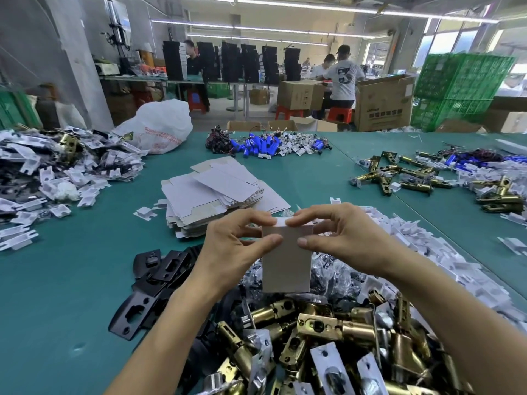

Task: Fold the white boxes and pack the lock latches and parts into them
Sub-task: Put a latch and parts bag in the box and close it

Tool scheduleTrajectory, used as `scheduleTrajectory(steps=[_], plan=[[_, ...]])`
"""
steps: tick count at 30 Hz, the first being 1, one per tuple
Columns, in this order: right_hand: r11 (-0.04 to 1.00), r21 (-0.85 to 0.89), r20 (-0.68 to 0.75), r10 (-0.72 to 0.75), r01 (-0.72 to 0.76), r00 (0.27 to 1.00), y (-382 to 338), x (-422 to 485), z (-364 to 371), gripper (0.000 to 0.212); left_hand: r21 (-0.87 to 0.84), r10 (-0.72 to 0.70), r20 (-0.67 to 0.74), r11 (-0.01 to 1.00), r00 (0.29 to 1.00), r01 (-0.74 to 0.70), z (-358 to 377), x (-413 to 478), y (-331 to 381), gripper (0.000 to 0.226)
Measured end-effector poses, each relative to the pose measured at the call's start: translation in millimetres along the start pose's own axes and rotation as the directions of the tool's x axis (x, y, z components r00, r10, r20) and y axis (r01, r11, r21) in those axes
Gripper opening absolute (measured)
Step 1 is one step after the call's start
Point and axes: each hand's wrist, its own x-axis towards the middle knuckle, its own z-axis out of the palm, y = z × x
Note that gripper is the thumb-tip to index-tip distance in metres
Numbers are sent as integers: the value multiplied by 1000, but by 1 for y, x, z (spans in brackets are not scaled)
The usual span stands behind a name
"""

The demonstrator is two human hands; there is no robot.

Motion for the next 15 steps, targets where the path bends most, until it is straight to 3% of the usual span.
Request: scheduleTrajectory(steps=[5,10,15], plan=[[999,43,-40,-1,2,999,3,-1,4,29,-63,-38,44,997,998,41,1,2,0,22],[975,220,-98,-5,26,995,1,1,6,32,-104,-124,251,983,960,154,8,-3,0,53],[901,428,-140,-14,73,990,-9,5,4,25,-79,-95,194,991,976,112,4,-1,5,79]])
